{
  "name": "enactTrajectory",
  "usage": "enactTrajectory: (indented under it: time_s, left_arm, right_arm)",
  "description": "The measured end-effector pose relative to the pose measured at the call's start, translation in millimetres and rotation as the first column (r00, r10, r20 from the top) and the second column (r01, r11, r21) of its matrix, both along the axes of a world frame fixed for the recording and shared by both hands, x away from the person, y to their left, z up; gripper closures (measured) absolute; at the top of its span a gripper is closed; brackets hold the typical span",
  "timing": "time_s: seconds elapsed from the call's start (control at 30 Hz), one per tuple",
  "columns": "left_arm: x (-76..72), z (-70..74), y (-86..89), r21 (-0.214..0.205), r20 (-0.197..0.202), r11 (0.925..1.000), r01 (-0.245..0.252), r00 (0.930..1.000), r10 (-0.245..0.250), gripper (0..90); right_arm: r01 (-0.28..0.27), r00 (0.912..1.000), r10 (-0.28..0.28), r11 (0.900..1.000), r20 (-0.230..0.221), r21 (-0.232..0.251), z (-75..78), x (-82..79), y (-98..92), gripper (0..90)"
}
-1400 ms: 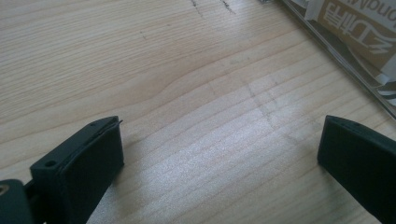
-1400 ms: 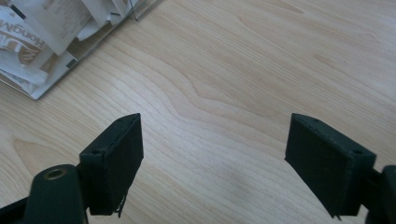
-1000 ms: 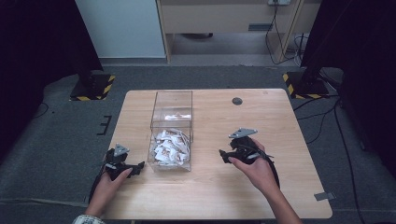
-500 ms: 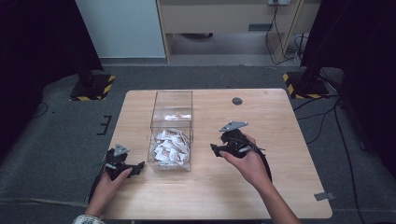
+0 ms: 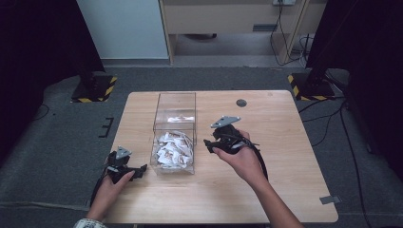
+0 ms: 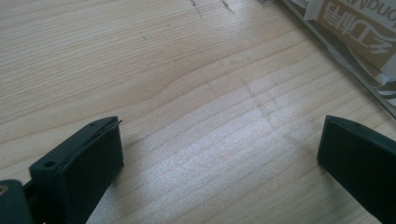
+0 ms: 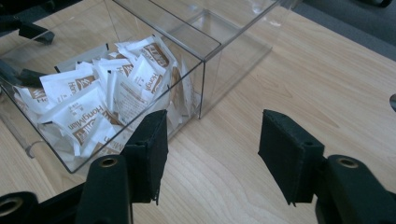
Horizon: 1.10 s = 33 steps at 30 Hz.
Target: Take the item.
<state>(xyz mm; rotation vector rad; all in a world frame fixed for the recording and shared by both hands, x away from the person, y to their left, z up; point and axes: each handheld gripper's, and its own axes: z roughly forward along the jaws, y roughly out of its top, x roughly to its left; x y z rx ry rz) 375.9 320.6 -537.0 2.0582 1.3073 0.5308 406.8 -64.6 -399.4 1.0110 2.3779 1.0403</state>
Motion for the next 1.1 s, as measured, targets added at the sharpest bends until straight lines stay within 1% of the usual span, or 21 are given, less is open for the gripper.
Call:
enactTrajectory:
  time_s: [0.1,0.2,0.3,0.4,0.5,0.7,0.83,1.1]
  left_arm:
    - [0.0,0.0,0.0,0.000,0.000,1.0000,0.000,1.0000,0.000,0.0]
    - [0.0,0.0,0.0,0.000,0.000,1.0000,0.000,1.0000,0.000,0.0]
    - [0.0,0.0,0.0,0.000,0.000,1.0000,0.000,1.0000,0.000,0.0]
    - [0.0,0.0,0.0,0.000,0.000,1.0000,0.000,1.0000,0.000,0.0]
    - [0.0,0.0,0.0,0.000,0.000,1.0000,0.000,1.0000,0.000,0.0]
    - [0.0,0.0,0.0,0.000,0.000,1.0000,0.000,1.0000,0.000,0.0]
    - [0.0,0.0,0.0,0.000,0.000,1.0000,0.000,1.0000,0.000,0.0]
    - [0.1,0.0,0.0,-0.001,0.000,1.0000,0.000,1.0000,0.000,0.0]
  right_arm:
    - [-0.004,0.9999,0.004,1.0000,0.012,-0.004,3.1,1.3,3.3,45.1]
    - [-0.010,0.9999,0.010,0.9999,0.012,-0.004,6.5,2.8,5.7,47.1]
    - [-0.019,0.9998,0.019,0.9998,0.011,0.008,10.4,3.8,8.4,49.6]
    - [-0.032,0.9994,0.032,0.9994,0.014,0.010,13.2,4.2,12.2,53.3]
    - [-0.048,0.9986,0.048,0.9988,0.021,0.005,14.9,4.5,16.7,55.1]
    - [-0.070,0.9972,0.070,0.9976,0.026,0.002,15.3,4.0,26.6,58.6]
    - [-0.087,0.9958,0.086,0.9962,0.030,0.010,15.0,3.7,32.4,61.6]
    - [-0.120,0.9925,0.120,0.9928,0.025,-0.004,7.6,1.8,46.1,66.0]
